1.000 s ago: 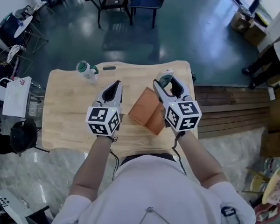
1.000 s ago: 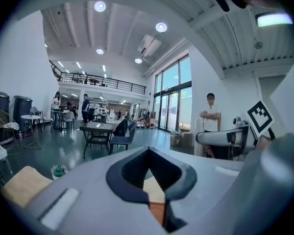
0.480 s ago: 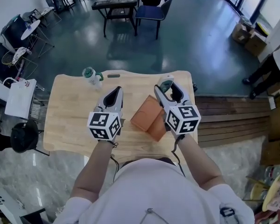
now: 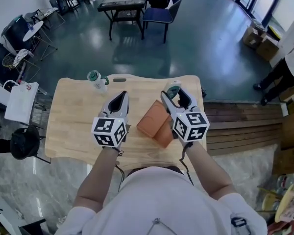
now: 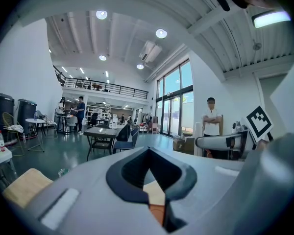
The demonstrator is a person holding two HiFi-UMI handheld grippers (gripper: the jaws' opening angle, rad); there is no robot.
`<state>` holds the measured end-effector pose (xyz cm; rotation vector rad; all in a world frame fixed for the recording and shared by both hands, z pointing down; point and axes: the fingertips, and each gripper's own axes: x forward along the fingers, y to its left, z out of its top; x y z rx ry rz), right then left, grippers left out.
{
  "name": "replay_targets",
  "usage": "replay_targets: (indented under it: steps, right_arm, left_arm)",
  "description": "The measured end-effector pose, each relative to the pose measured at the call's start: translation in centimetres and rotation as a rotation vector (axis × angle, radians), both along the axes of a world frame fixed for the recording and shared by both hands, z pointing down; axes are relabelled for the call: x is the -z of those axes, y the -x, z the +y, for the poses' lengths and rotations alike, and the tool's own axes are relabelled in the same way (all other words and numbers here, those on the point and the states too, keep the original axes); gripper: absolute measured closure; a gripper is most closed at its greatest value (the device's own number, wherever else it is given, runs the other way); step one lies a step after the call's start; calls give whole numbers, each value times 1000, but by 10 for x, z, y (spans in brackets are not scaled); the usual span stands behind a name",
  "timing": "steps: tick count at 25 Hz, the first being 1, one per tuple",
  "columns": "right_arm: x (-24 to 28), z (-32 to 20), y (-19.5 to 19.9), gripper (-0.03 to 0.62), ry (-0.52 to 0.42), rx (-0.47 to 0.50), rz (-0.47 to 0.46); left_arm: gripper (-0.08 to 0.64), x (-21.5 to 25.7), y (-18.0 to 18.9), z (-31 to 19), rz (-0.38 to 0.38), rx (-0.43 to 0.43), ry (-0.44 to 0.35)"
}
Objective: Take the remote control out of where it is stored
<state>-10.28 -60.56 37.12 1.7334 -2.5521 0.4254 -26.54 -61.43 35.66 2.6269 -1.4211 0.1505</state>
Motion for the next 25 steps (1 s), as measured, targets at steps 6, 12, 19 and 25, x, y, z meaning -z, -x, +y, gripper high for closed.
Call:
replay_targets:
  steps: [6, 12, 19, 25]
  right_arm:
    - [1, 4, -1, 299, 1, 1, 9]
    - [3, 2, 1, 299, 0, 7, 13]
    - [1, 1, 6, 299, 2, 11, 15]
    - [3, -1, 6, 299, 2, 13, 8]
  left_arm:
    - [560, 1, -1, 3, 1, -1, -1]
    - [560, 1, 2, 2, -1, 5, 1]
    - [560, -2, 5, 1, 0, 6, 3]
    - [560, -2, 4, 0, 0, 12, 2]
